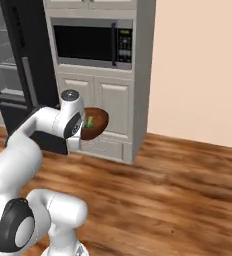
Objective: Pick the chicken drumstick and broccoli from their plates and place them in the bowl. Then put the bowl in the fridge.
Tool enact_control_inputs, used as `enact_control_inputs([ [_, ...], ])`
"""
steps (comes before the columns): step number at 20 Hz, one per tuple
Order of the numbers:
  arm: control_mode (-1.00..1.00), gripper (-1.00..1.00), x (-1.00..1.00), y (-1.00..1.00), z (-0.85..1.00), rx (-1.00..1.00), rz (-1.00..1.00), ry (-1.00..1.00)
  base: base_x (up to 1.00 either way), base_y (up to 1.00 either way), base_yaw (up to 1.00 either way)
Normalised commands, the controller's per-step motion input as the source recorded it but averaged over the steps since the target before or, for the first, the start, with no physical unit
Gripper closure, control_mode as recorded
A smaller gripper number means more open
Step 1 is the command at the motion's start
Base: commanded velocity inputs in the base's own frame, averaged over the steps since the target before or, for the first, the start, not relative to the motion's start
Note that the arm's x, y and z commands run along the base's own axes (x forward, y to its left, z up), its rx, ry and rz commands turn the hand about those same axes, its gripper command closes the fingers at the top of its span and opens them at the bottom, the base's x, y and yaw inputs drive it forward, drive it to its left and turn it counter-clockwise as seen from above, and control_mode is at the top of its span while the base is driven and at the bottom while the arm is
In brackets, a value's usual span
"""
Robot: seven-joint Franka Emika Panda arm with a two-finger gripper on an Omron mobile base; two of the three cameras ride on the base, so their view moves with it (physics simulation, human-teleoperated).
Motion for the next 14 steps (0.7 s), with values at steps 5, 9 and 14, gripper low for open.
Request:
enact_control_inputs([
  [5,1.0,1.0,0.0,0.0,0.0,0.0,0.0,0.0,0.66,-0.01,0.57],
  [9,1.0,1.0,0.0,0.0,0.0,0.0,0.0,0.0,0.3,-0.06,0.88],
  [14,1.0,1.0,0.0,0.0,0.0,0.0,0.0,0.0,0.37,-0.02,0.81],
])
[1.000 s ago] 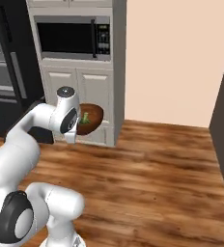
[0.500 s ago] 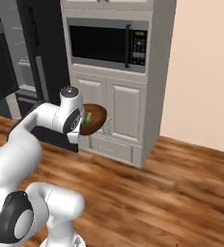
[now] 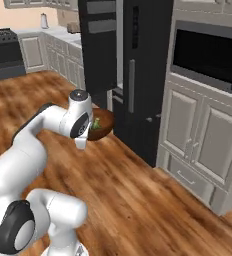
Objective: Pick the chicken drumstick and broccoli from their plates and place them in the bowl. Then put the bowl in the fridge.
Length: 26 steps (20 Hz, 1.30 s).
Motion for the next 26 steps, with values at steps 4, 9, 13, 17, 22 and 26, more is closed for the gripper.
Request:
enact_control_inputs([
  [4,1.0,1.0,0.0,0.0,0.0,0.0,0.0,0.0,0.6,0.04,0.57],
  [9,1.0,1.0,0.0,0.0,0.0,0.0,0.0,0.0,0.92,0.02,0.24],
  [13,1.0,1.0,0.0,0.0,0.0,0.0,0.0,0.0,0.94,0.0,0.11],
  [17,1.0,1.0,0.0,0.0,0.0,0.0,0.0,0.0,0.94,0.01,0.0],
  [22,1.0,1.0,0.0,0.0,0.0,0.0,0.0,0.0,0.81,0.08,-0.2],
  [26,1.0,1.0,0.0,0.0,0.0,0.0,0.0,0.0,0.7,0.12,-0.31],
])
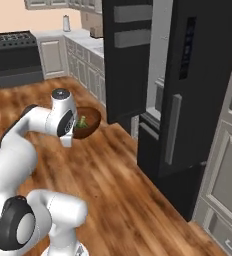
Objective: Pick the chicken drumstick and broccoli from their plates and place them in the bowl. Then put the bowl in the fridge.
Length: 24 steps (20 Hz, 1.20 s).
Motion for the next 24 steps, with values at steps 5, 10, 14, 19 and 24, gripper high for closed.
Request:
enact_control_inputs([
  [5,1.0,1.0,0.0,0.0,0.0,0.0,0.0,0.0,0.57,0.16,-0.45],
  [10,1.0,1.0,0.0,0.0,0.0,0.0,0.0,0.0,0.62,0.21,-0.42],
  [14,1.0,1.0,0.0,0.0,0.0,0.0,0.0,0.0,0.63,0.26,-0.4],
  [19,1.0,1.0,0.0,0.0,0.0,0.0,0.0,0.0,0.63,0.34,-0.37],
  [24,1.0,1.0,0.0,0.0,0.0,0.0,0.0,0.0,0.57,0.34,-0.41],
])
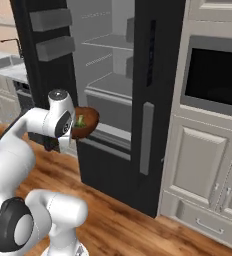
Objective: Pick the chicken drumstick and broccoli from their plates and place them in the bowl. Then put the bowl in the fridge.
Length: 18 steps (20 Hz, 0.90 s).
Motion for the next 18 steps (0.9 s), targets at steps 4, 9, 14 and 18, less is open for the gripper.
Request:
enact_control_inputs([
  [4,1.0,1.0,0.0,0.0,0.0,0.0,0.0,0.0,0.54,0.35,-0.41],
  [9,1.0,1.0,0.0,0.0,0.0,0.0,0.0,0.0,0.44,0.46,-0.36],
  [14,1.0,1.0,0.0,0.0,0.0,0.0,0.0,0.0,0.38,0.69,-0.15],
  [18,1.0,1.0,0.0,0.0,0.0,0.0,0.0,0.0,0.56,0.43,-0.27],
])
